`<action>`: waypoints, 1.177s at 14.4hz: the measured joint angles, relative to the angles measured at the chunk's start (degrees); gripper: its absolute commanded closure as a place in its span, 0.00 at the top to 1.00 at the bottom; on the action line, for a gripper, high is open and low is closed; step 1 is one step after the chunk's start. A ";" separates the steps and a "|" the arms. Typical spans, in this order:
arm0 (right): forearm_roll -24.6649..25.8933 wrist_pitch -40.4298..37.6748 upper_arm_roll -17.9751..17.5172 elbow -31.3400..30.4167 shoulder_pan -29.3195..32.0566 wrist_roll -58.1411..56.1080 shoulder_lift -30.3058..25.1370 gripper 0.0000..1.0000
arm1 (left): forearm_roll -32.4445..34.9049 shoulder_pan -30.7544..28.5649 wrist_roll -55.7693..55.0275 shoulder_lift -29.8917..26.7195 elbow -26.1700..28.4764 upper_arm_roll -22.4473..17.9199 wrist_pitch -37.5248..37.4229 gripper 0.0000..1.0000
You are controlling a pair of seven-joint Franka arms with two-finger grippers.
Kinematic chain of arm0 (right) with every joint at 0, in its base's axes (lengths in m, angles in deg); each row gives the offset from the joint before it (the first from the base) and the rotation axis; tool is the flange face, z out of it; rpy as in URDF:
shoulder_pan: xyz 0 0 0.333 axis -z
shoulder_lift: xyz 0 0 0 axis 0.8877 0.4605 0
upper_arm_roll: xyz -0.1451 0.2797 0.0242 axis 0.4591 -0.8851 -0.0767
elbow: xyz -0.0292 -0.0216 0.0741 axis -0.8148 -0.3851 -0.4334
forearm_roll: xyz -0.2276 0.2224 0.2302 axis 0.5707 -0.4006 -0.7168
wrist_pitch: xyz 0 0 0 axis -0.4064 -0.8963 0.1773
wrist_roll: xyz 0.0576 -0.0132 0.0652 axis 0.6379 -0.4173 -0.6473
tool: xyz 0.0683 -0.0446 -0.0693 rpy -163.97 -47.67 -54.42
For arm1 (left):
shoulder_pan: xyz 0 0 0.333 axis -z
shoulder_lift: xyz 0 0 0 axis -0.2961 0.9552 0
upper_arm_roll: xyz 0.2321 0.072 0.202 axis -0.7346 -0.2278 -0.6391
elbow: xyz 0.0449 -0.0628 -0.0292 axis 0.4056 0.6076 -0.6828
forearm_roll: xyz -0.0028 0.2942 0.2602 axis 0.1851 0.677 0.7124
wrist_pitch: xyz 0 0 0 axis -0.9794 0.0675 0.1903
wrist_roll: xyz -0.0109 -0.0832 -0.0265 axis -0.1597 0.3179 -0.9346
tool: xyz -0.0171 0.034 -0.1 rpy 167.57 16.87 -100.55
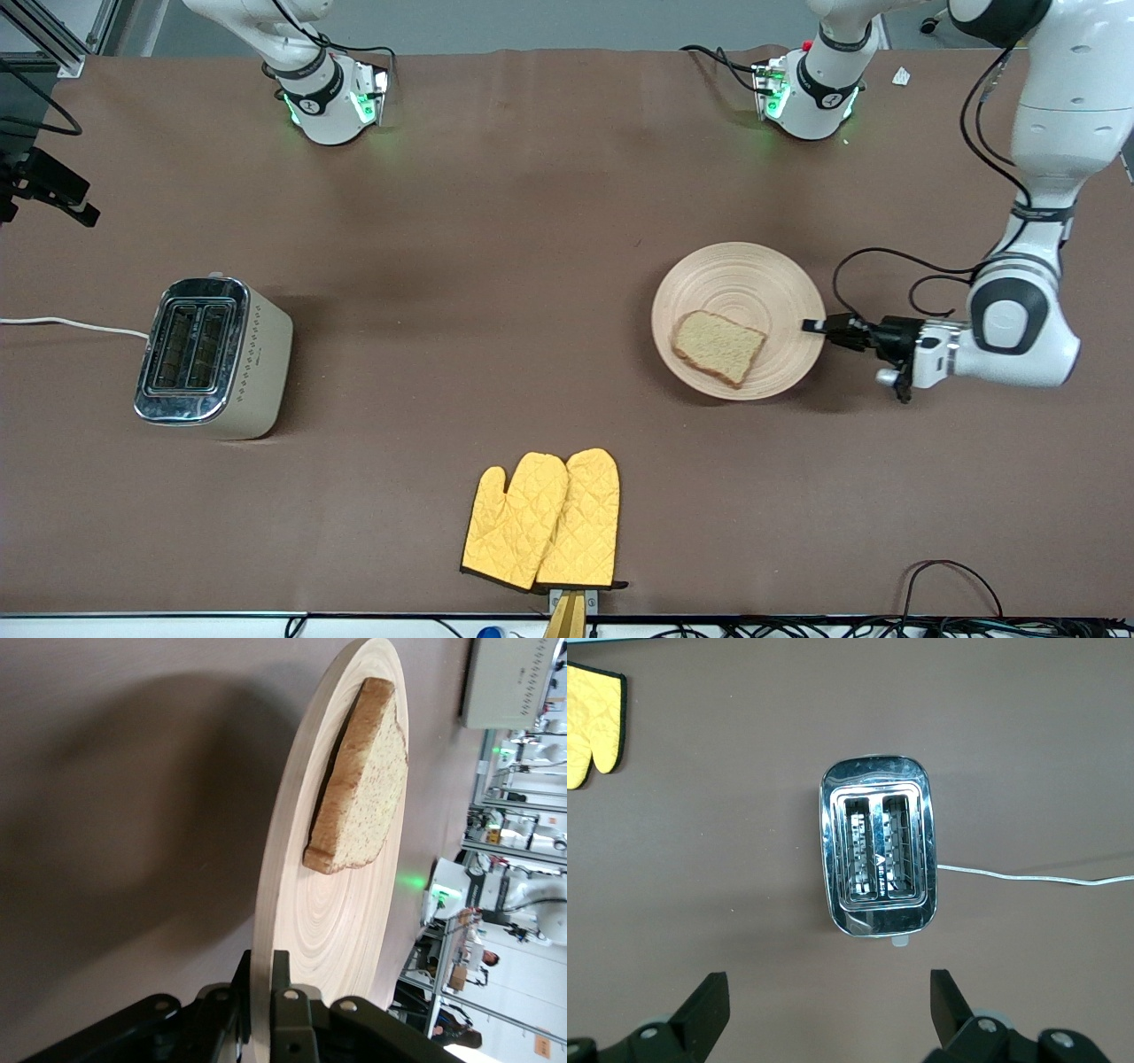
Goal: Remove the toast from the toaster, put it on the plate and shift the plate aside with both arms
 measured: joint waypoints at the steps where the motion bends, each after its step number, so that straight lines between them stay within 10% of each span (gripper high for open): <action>1: 0.00 0.00 -0.04 0.00 -0.01 -0.01 0.00 1.00 | 0.78 -2.09 0.57 0.99 -1.13 -0.01 -1.34 0.00; 9: 0.04 0.02 -0.05 0.03 -0.01 -0.03 0.00 1.00 | 1.02 -13.55 -0.90 14.30 -17.01 -0.14 -11.02 0.00; 17: 0.04 0.07 -0.05 0.03 -0.01 -0.05 0.00 1.00 | 1.02 -13.67 -1.53 15.54 -19.22 0.12 -11.00 0.00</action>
